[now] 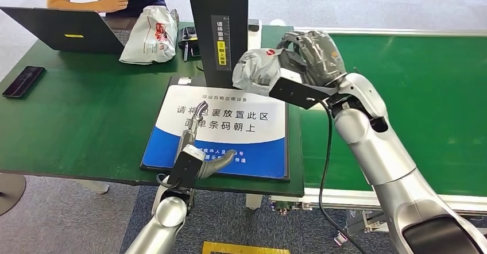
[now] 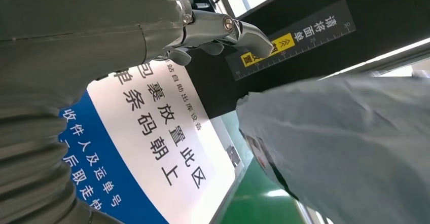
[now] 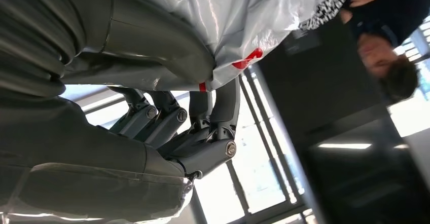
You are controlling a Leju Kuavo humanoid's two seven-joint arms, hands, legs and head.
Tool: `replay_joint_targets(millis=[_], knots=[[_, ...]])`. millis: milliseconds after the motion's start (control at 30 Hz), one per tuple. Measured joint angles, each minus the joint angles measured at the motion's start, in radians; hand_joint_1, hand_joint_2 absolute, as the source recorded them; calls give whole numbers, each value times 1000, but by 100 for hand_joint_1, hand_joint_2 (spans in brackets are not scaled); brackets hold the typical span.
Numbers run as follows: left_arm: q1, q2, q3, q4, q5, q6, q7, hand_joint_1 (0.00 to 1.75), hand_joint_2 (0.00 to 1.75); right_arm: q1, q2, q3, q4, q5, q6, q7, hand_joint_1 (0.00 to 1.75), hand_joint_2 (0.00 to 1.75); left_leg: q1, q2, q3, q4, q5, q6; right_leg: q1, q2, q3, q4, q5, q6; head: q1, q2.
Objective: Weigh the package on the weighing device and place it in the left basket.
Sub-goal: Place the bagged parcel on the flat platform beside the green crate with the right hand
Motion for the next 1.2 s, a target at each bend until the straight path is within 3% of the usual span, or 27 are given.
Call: replay_joint_targets(millis=[367, 833, 867, 1000, 1200], knots=[[4, -14, 7, -5, -22, 4, 16, 0, 175, 87, 189, 158, 37, -2, 16, -33, 175, 175, 1, 0, 0, -1, 0, -1, 2, 0, 0, 0, 0, -1, 0, 0], [14, -19, 39, -31, -38, 2, 33, 0, 175, 156, 277, 175, 52, -55, 76, -74, 175, 175, 1, 0, 0, 0, 0, -1, 1, 0, 0, 0, 0, 0, 0, 0], [14, -21, 42, -31, -39, 3, 33, 0, 175, 159, 284, 175, 55, -60, 80, -80, 168, 175, 1, 0, 0, 0, 0, -1, 1, 0, 0, 0, 0, 0, 0, 0], [12, -22, 51, -31, -38, 9, 31, 0, 175, 166, 302, 177, 79, -68, 83, -92, 0, 175, 1, 0, 0, 0, 0, -1, 1, 0, 0, 0, 0, 0, 0, 0], [7, -22, 67, -29, -33, 15, 33, 0, 175, 165, 315, 178, 150, -74, 79, -100, 0, 175, 1, 0, 0, 0, 0, -1, 1, 0, 0, 0, 0, 0, 0, 0]])
